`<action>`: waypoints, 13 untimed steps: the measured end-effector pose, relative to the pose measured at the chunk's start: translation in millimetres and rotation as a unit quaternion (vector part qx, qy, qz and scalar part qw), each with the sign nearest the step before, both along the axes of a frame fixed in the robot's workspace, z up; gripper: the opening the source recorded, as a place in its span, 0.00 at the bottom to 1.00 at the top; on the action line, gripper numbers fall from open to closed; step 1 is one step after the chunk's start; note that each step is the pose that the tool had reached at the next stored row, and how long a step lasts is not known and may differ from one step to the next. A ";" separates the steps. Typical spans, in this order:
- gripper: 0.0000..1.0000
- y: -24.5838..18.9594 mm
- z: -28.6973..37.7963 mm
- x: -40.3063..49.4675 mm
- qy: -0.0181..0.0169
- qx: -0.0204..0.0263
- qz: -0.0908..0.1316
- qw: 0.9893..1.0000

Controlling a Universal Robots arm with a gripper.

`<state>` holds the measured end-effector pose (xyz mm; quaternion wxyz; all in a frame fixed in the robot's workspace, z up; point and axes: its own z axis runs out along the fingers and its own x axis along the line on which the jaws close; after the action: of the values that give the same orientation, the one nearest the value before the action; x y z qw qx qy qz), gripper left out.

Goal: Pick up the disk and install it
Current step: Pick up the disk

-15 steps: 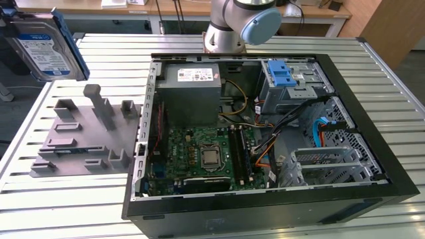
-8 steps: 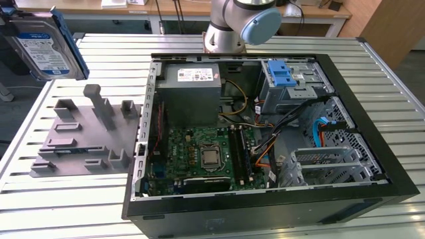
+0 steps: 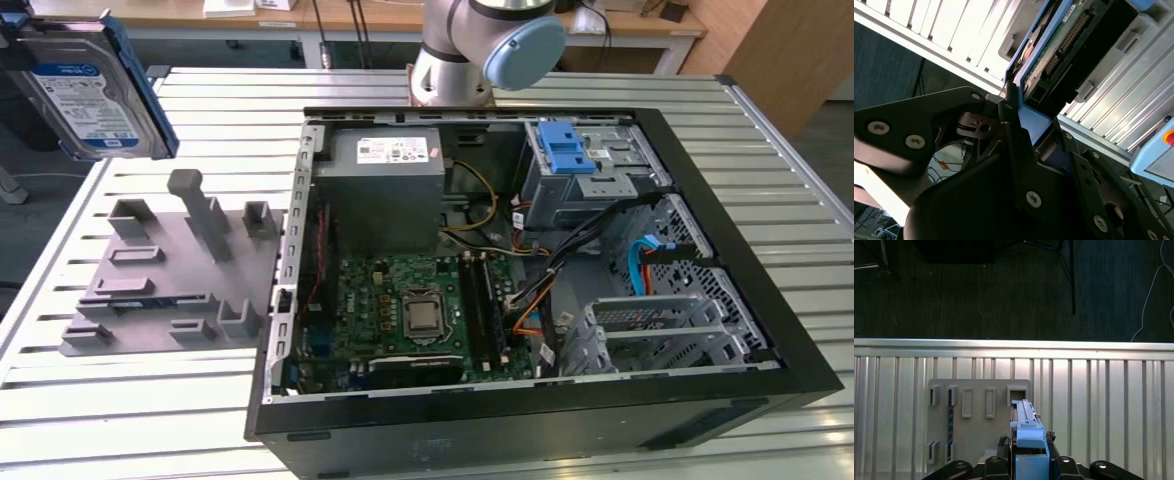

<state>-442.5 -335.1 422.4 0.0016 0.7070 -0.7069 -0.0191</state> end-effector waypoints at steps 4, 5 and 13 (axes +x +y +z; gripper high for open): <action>0.36 0.0 2.0 0.0 0.000 0.000 0.000 1.000; 0.36 0.0 2.4 0.0 0.000 0.000 0.000 1.000; 0.36 0.0 5.3 0.0 0.000 0.000 0.000 1.000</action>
<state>-442.5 -335.1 427.7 0.0016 0.7070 -0.7069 -0.0191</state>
